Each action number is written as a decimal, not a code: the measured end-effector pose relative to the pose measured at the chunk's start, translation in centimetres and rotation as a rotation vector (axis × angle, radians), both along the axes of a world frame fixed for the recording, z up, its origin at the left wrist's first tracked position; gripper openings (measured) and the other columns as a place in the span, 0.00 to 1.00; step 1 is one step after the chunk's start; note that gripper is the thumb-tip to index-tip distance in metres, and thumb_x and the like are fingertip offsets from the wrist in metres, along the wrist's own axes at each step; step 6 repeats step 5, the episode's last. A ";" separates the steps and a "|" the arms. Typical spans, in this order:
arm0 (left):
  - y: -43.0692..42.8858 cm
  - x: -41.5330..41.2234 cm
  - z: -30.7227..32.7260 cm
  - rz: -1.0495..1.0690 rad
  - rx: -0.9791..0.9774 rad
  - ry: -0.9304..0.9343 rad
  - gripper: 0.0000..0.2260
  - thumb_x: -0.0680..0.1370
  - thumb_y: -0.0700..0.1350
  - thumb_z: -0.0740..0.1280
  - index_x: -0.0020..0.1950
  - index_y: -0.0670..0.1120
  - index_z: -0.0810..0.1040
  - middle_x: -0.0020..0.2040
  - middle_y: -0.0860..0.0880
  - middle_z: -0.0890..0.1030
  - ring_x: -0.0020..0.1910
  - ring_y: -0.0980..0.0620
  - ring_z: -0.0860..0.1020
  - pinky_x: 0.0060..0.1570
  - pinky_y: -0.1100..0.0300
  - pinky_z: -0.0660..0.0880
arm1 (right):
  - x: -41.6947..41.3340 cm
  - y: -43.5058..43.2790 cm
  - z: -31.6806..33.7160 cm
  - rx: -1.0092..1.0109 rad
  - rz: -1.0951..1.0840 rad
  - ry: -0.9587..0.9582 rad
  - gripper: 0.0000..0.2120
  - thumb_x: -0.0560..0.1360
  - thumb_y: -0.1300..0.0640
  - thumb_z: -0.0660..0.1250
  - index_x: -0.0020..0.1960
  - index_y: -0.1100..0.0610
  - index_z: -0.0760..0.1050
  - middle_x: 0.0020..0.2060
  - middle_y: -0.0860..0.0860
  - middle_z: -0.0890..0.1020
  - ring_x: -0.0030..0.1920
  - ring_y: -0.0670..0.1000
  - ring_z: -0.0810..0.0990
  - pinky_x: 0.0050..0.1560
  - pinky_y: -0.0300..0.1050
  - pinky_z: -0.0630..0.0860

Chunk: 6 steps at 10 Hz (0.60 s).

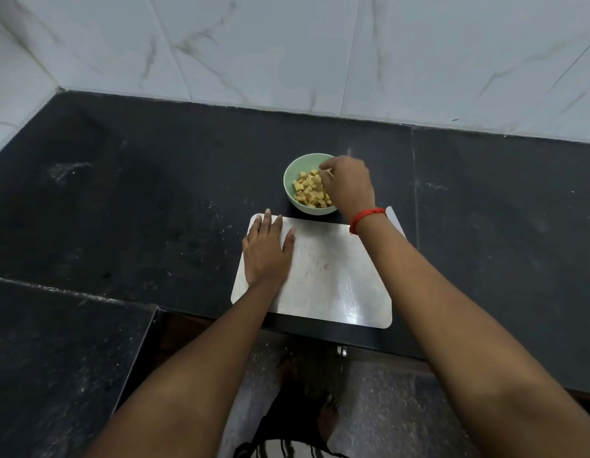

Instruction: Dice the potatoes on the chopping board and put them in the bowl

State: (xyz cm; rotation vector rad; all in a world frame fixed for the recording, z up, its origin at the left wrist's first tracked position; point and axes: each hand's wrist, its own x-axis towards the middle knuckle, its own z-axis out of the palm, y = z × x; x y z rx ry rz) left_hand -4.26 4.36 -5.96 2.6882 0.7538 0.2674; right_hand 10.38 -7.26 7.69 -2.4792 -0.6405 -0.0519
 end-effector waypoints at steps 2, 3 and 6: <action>-0.1 0.0 0.1 -0.002 0.000 0.009 0.24 0.85 0.61 0.54 0.77 0.52 0.70 0.81 0.50 0.63 0.80 0.48 0.59 0.72 0.46 0.62 | -1.3 -2.7 -1.5 0.192 -0.127 0.001 0.11 0.78 0.62 0.65 0.58 0.59 0.83 0.53 0.55 0.85 0.53 0.54 0.82 0.57 0.52 0.80; -0.2 -0.1 0.2 -0.003 -0.009 0.009 0.24 0.85 0.61 0.53 0.77 0.52 0.69 0.81 0.51 0.62 0.80 0.48 0.58 0.72 0.46 0.62 | -2.3 -3.2 -2.0 0.212 -0.122 0.014 0.11 0.79 0.61 0.65 0.59 0.58 0.83 0.54 0.54 0.84 0.53 0.53 0.82 0.57 0.50 0.80; 0.0 -0.1 0.8 0.023 -0.069 -0.122 0.27 0.84 0.60 0.56 0.81 0.51 0.61 0.82 0.50 0.60 0.80 0.47 0.58 0.73 0.43 0.62 | -2.9 -3.8 -3.2 0.176 -0.111 -0.029 0.18 0.79 0.54 0.66 0.68 0.56 0.75 0.61 0.53 0.80 0.62 0.54 0.76 0.62 0.45 0.73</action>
